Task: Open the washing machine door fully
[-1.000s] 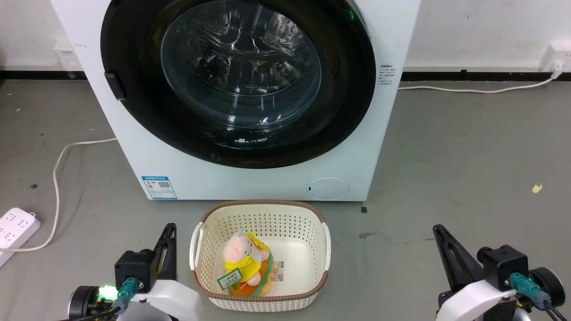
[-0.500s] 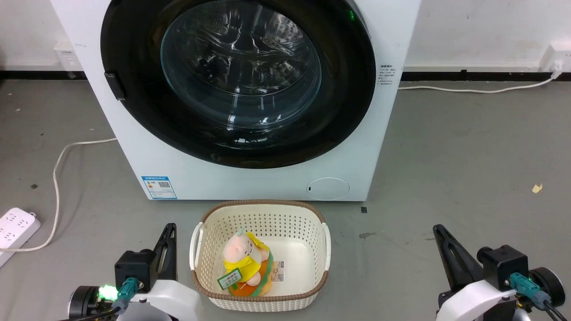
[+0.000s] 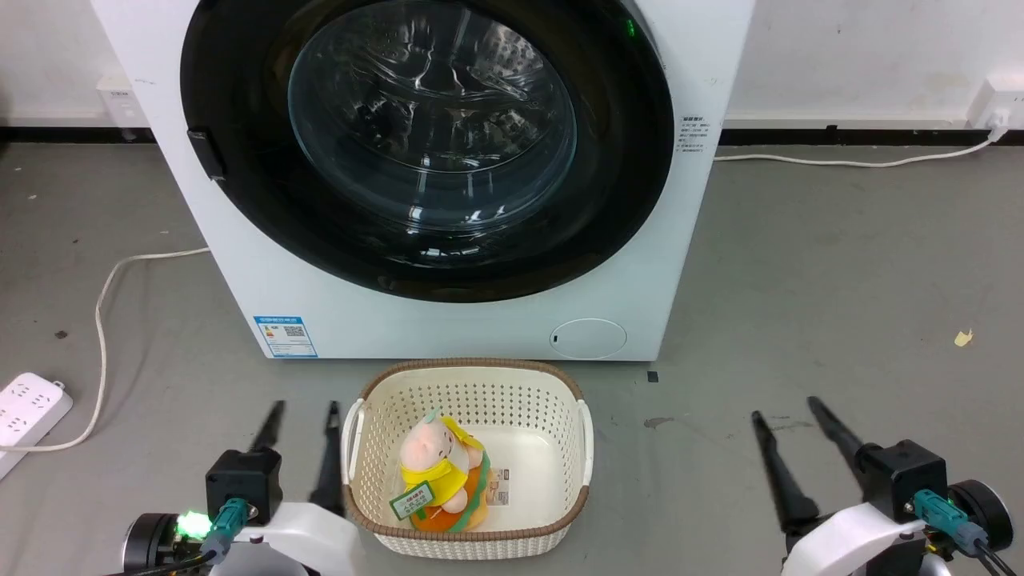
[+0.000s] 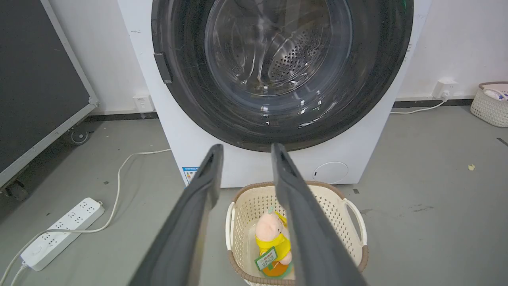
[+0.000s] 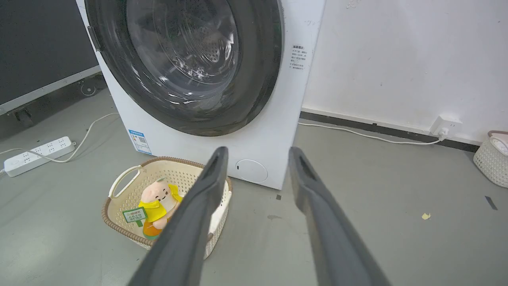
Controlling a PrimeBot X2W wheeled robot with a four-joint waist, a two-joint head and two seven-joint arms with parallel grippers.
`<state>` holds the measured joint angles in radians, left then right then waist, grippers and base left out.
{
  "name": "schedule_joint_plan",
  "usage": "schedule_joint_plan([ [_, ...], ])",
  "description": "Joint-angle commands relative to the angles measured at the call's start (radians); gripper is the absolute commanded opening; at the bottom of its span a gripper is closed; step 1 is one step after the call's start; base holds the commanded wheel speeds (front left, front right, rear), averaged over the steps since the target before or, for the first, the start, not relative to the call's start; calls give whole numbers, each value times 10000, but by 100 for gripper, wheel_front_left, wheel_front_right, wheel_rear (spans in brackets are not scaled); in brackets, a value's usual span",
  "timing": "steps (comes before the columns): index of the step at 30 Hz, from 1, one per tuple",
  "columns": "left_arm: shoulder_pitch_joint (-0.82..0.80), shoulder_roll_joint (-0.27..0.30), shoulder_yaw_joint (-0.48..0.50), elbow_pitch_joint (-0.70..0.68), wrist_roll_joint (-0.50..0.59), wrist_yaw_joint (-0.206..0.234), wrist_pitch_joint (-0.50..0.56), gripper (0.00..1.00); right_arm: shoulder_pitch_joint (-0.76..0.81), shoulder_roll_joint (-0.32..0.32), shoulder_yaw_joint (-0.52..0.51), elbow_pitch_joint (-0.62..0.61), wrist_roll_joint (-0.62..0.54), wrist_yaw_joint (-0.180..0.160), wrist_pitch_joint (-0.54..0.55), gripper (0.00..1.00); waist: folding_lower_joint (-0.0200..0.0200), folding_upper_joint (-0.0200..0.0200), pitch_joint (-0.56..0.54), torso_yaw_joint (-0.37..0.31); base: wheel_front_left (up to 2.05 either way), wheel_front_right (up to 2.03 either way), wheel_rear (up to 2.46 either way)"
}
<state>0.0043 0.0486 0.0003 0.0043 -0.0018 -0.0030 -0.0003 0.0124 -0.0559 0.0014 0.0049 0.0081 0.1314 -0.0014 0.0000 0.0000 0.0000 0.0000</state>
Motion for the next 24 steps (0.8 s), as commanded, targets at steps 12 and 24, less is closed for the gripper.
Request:
schedule_joint_plan([
  [12,24,1,-123,65,-69,60,-236,100,15,5,-57,45,210,-1,-235,100,0,0,-45,-15,0,0,0],
  [24,17,3,-279,108,-111,119,-487,100,-129,-15,-42,141,565,-1,-485,100,0,0,21,-18,0,0,0],
])
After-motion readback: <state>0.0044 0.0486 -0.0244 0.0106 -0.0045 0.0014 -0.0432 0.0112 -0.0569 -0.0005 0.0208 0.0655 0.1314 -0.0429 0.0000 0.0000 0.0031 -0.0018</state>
